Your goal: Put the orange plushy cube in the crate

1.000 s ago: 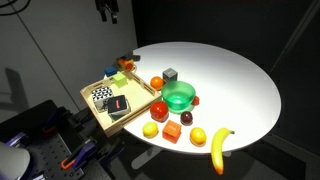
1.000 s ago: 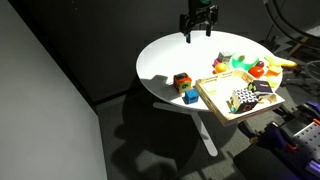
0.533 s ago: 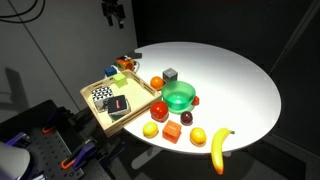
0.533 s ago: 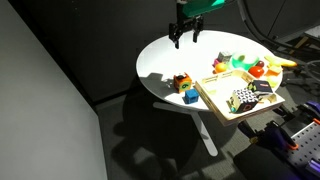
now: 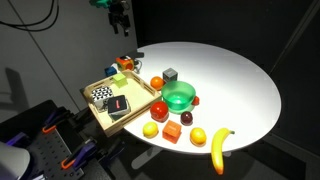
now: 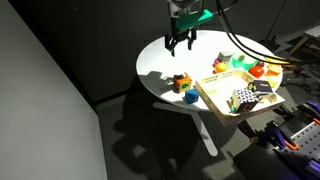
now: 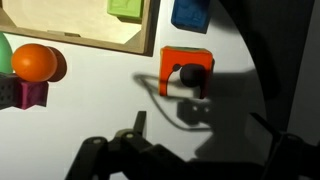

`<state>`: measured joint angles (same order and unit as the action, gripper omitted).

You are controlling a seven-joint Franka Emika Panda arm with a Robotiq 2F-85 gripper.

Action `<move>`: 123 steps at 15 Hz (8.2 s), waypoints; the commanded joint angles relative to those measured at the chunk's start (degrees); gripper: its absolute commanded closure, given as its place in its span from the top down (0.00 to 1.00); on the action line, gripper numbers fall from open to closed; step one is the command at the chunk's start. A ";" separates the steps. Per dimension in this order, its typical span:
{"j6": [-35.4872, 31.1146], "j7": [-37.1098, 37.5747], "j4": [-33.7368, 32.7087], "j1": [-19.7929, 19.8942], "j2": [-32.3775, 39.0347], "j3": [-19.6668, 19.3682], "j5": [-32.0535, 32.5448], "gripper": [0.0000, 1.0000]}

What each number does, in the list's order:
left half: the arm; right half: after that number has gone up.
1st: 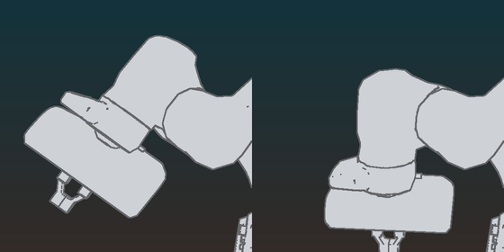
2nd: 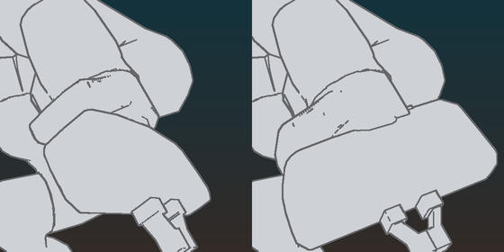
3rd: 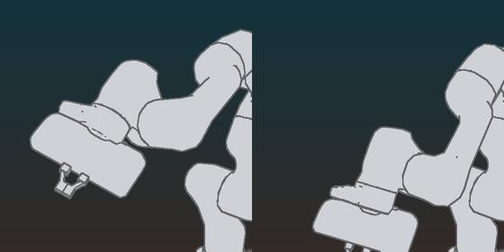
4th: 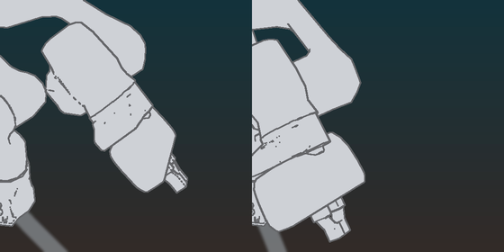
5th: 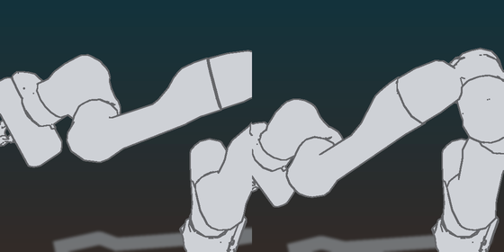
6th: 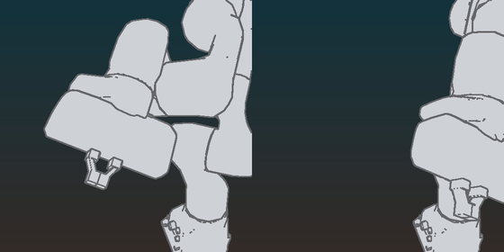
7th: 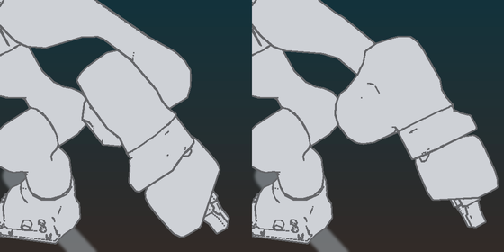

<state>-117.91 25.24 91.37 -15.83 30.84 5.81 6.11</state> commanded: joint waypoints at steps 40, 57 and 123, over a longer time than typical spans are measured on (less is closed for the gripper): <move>-2.81 -2.31 -4.46 -4.26 14.10 -3.65 1.59 1.00; -1.91 -3.93 -2.26 -4.40 13.84 -3.63 1.23 0.44; 2.72 -11.25 56.14 8.49 -51.64 0.59 -6.13 1.00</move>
<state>-114.19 14.81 144.59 -8.24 -15.81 5.87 1.21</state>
